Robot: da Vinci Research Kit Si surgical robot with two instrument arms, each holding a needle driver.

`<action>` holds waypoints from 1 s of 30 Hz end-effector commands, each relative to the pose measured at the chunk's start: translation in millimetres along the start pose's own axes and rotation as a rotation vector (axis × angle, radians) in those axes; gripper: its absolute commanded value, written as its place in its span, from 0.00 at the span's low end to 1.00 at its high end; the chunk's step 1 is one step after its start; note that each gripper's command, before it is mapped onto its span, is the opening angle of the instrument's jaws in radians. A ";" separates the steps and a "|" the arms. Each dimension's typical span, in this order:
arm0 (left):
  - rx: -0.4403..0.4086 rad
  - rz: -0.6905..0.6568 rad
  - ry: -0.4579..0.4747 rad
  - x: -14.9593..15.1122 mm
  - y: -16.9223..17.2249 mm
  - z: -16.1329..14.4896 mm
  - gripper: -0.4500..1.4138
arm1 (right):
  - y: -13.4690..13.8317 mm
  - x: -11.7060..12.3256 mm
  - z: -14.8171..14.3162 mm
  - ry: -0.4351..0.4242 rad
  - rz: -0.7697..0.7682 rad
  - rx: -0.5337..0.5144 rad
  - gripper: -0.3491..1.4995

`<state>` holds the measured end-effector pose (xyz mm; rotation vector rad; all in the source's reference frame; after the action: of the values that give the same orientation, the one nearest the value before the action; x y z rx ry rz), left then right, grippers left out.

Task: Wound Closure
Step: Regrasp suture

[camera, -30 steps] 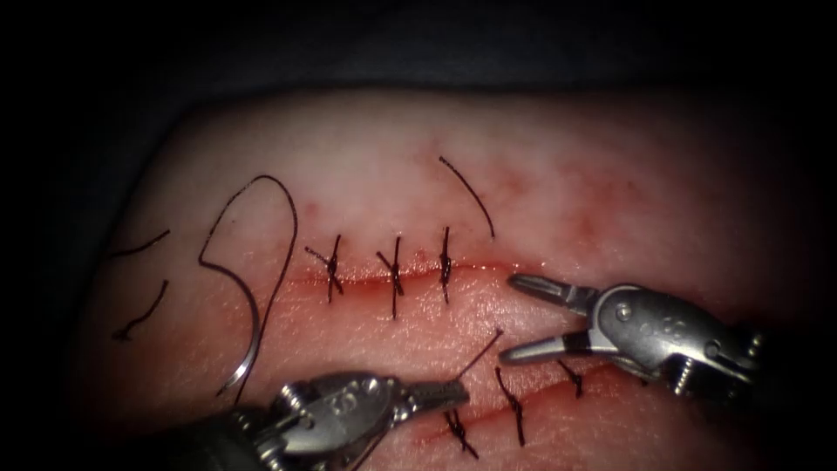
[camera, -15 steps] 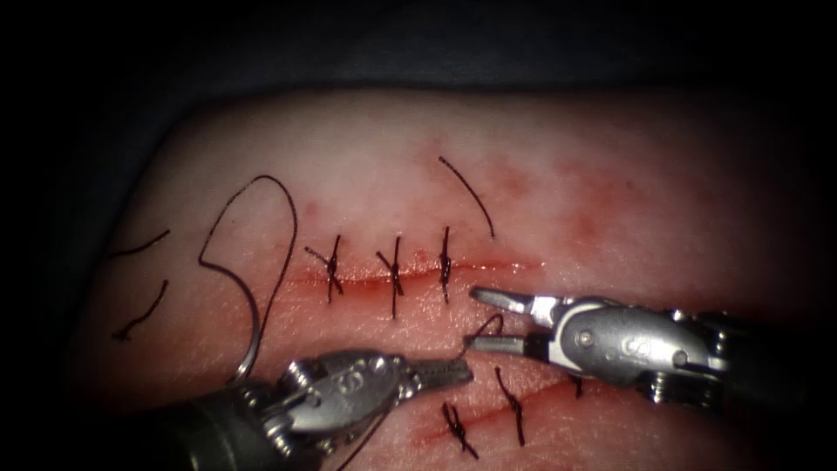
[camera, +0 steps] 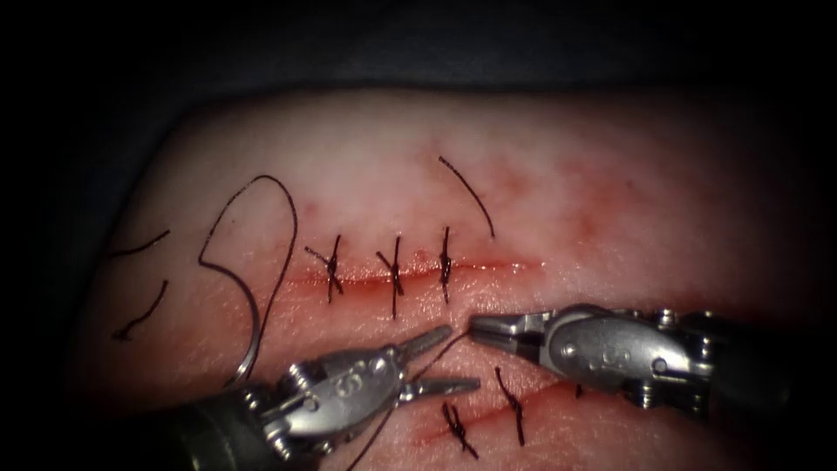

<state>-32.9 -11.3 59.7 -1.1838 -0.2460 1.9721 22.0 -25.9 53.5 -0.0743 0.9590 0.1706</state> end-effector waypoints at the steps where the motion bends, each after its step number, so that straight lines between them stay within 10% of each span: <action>1: 0.007 -0.001 0.005 0.1 0.0 0.9 0.78 | 0.7 0.4 0.6 0.001 0.003 -0.012 0.00; 11: -0.031 0.034 0.023 -3.1 1.0 0.7 0.95 | 2.9 -0.6 0.0 -0.021 0.040 -0.068 0.00; 30: -0.037 -0.007 0.005 -7.3 2.4 -4.3 0.76 | 4.1 -1.5 0.3 -0.020 0.037 -0.092 0.00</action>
<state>-28.2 -19.7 60.3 -1.2045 -0.2880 1.9689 19.7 -22.6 54.7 -0.1365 0.9292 0.2520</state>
